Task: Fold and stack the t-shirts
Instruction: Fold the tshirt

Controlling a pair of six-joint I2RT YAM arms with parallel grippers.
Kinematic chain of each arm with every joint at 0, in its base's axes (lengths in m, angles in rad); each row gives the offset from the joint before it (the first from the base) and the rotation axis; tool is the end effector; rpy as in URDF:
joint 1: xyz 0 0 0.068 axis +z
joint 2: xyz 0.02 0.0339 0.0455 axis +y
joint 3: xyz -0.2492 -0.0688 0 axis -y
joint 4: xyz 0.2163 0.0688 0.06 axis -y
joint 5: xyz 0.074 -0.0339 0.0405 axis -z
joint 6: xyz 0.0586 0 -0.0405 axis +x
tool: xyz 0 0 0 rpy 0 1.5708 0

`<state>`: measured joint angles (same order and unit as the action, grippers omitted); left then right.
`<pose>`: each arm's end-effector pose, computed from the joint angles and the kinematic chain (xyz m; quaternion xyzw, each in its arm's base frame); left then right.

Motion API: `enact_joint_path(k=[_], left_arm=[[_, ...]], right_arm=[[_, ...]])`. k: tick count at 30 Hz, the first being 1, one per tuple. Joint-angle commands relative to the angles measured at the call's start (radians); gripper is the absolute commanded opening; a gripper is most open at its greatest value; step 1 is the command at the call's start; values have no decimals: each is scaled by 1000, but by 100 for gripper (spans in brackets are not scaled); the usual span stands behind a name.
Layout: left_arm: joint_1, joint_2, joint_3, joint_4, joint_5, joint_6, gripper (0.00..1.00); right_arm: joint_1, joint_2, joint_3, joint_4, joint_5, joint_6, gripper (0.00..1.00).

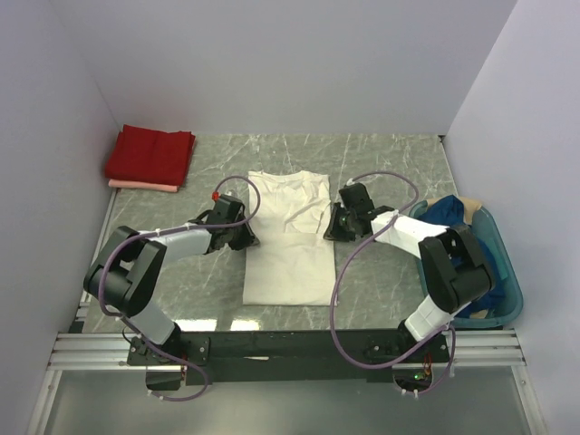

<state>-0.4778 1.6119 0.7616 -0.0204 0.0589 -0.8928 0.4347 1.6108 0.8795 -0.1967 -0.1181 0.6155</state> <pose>0.2678 -0.1426 0.1382 -0.1836 0.9209 -0.2384 0.2479 0.2785 0.1369 0.1569 0.0669 0.9450 0.2065 0.2448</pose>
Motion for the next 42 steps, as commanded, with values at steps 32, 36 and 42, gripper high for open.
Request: enact_joint_path(k=[32, 36, 42], left_arm=[[114, -303, -73, -127, 61, 29, 36], [113, -411, -169, -142, 133, 5, 43], [105, -553, -314, -217, 185, -26, 44]], right_arm=[[-145, -284, -187, -27, -172, -30, 29], [-131, -432, -324, -32, -241, -2, 38], [-57, -592, -496, -38, -305, 81, 42]])
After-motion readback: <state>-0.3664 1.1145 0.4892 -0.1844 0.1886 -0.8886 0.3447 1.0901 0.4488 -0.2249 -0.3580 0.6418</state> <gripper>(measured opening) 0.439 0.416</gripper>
